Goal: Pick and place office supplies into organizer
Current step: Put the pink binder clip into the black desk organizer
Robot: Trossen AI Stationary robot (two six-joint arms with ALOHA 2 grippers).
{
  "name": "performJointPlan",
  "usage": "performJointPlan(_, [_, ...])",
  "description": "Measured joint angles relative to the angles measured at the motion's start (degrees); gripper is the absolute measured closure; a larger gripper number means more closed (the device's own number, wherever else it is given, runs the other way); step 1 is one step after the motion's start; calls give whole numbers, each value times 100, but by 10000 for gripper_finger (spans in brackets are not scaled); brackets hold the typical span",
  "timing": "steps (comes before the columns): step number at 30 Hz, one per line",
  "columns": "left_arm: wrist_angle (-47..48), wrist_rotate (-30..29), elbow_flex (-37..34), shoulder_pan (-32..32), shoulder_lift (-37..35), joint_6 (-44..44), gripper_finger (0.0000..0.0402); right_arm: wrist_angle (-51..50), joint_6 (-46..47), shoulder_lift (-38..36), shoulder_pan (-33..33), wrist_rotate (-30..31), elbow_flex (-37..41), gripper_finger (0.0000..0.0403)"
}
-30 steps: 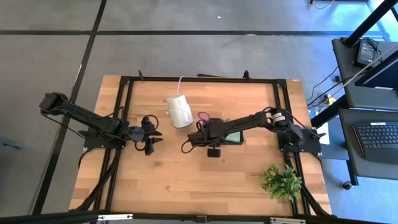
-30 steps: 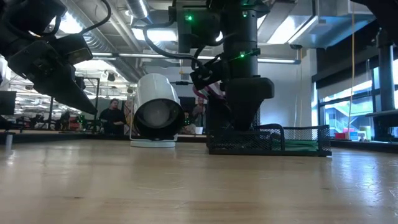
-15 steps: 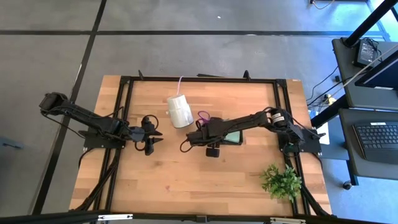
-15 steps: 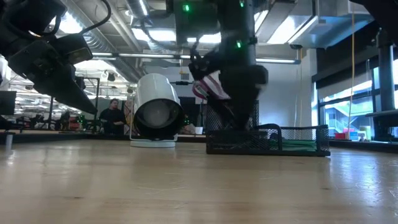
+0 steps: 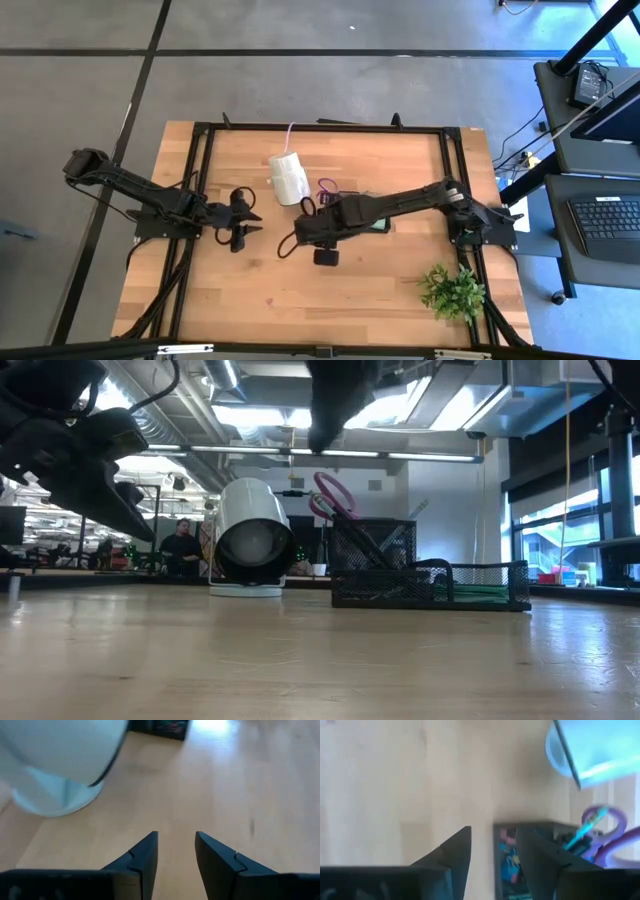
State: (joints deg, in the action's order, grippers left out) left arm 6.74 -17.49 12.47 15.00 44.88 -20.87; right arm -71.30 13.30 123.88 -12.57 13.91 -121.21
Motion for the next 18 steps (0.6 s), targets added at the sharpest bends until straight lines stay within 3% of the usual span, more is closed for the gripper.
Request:
performJointPlan(4, [-414, 361, 0, 0, -1, 745, 262, 495, -30, -453, -47, 14, 257, 246])
performJointPlan(11, [-1101, 587, 0, 2, -2, 2257, 235, 1781, 186, -1456, -49, 18, 1750, 246])
performJointPlan(18, [-1066, 1020, 134, 33, 0, 2320, 228, 4009, 696, -2511, -82, 210, 3824, 246])
